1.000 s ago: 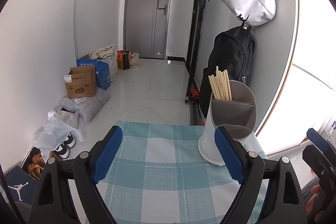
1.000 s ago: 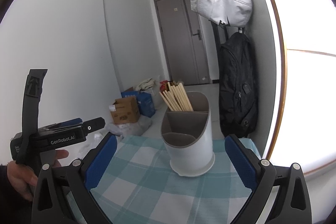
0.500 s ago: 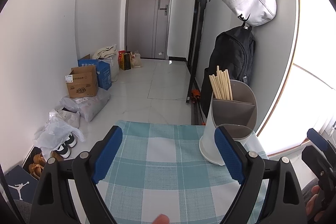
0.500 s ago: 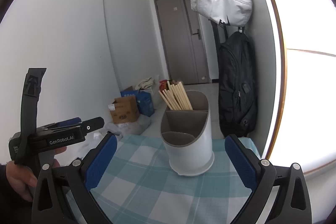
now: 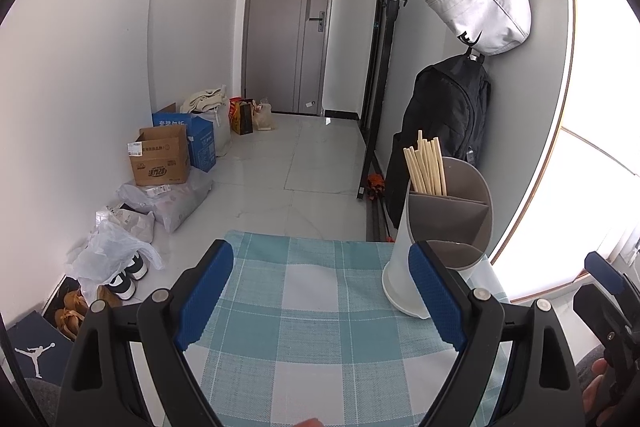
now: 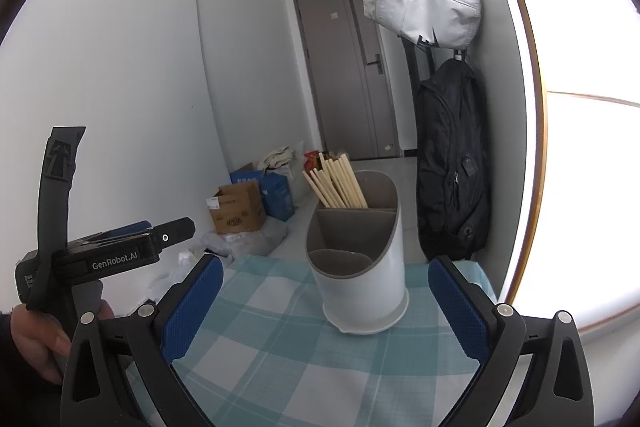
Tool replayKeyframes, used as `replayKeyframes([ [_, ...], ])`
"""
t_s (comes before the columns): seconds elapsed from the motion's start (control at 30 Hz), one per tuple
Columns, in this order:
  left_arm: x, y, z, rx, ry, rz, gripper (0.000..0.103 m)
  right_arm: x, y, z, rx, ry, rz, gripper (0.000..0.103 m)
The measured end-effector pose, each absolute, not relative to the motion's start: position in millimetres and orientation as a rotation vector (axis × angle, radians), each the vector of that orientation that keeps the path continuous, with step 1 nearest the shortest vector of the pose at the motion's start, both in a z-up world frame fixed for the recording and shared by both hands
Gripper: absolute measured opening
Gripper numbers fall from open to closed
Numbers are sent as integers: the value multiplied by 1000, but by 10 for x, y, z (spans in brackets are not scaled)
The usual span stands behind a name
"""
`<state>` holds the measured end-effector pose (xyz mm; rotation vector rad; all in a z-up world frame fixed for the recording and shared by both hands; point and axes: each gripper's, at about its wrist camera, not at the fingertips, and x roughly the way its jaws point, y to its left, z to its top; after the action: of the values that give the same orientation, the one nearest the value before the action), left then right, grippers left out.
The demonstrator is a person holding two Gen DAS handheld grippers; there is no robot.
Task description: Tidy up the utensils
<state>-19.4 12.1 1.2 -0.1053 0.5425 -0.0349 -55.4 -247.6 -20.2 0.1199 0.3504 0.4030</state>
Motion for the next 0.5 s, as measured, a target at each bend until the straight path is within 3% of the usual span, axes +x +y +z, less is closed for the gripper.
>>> replayKeyframes([
  [0.5,-191,108,3,-104,551,-39,86,-566,-2477,-210,119,352,404,103],
])
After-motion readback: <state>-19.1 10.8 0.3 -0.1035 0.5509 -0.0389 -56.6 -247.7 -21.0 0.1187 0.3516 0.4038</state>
